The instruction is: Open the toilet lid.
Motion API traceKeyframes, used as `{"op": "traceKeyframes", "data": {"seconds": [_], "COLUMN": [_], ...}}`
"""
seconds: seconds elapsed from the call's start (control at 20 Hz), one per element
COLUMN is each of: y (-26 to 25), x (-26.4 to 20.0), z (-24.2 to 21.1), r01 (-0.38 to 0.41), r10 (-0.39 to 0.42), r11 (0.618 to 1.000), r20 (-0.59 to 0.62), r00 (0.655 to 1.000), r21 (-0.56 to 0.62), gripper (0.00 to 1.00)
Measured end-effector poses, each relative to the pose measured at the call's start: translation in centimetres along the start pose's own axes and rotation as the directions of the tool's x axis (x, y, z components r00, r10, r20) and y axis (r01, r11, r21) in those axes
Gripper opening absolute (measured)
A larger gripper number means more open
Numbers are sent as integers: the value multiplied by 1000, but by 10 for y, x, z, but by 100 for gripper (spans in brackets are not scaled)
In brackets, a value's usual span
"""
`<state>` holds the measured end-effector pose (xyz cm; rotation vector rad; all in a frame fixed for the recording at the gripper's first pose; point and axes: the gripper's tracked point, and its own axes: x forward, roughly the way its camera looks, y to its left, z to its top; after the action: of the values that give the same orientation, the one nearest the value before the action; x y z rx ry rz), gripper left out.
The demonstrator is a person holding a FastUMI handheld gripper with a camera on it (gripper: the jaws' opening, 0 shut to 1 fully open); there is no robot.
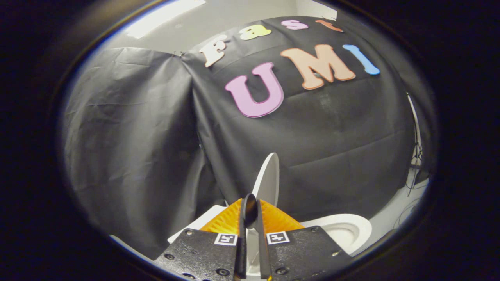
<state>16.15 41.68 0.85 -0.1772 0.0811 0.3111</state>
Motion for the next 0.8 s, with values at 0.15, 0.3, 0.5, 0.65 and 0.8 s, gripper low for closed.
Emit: {"op": "traceKeyframes", "data": {"seconds": [0.15,0.3,0.5,0.65,0.8], "y": [31,66,112,133,154], "x": [13,26,46,57,71], "z": [1,-4,-15,-21,-34], "r01": [-59,-145,-262,-315,-354], "r10": [58,145,259,309,341], "r11": [996,984,959,940,922], "r20": [-12,-15,-37,-64,-107], "r00": [998,989,965,949,934], "r21": [-73,-105,-112,-128,-159], "gripper": [13,13,14,14,15]}}
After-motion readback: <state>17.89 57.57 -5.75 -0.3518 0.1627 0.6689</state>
